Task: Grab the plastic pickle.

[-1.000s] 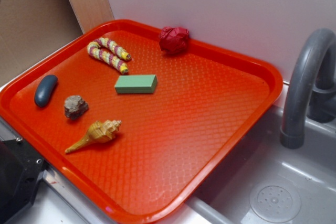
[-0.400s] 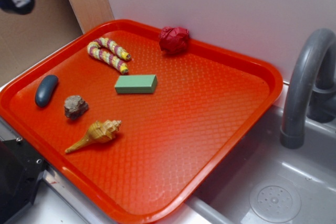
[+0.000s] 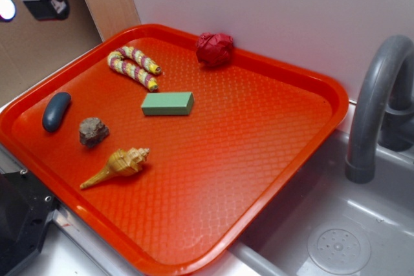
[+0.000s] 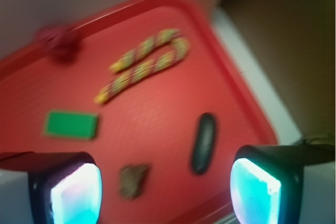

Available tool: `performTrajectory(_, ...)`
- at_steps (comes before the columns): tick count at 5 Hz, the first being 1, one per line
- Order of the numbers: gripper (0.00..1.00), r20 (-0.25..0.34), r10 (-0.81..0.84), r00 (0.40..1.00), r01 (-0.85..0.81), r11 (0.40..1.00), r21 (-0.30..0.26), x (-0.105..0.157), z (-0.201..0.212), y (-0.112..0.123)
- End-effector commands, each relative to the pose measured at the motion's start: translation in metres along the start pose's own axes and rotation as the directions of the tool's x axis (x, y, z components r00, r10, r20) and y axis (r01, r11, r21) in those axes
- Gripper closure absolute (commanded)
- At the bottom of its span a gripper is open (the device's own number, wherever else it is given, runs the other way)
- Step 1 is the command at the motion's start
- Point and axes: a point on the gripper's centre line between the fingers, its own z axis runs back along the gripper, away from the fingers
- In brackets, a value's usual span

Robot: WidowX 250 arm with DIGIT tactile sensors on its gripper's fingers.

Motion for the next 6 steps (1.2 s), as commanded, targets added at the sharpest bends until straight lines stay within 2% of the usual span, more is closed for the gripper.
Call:
performTrajectory(1, 0.0, 0.012, 0.069, 0.998, -0.07, 0.996, 0.047, 0.009, -0.04, 0.042)
performTrajectory(3, 0.0, -0.05, 0.036, 0.998, -0.03, 0.993, 0.114, -0.004, -0.089, 0.049)
performTrajectory(5, 0.0, -0.092, -0.004, 0.996, 0.014, 0.995, 0.099, -0.022, -0.121, 0.05)
performTrajectory(6, 0.0, -0.109, -0.03, 0.994, 0.04, 0.995, 0.087, -0.03, -0.132, 0.041)
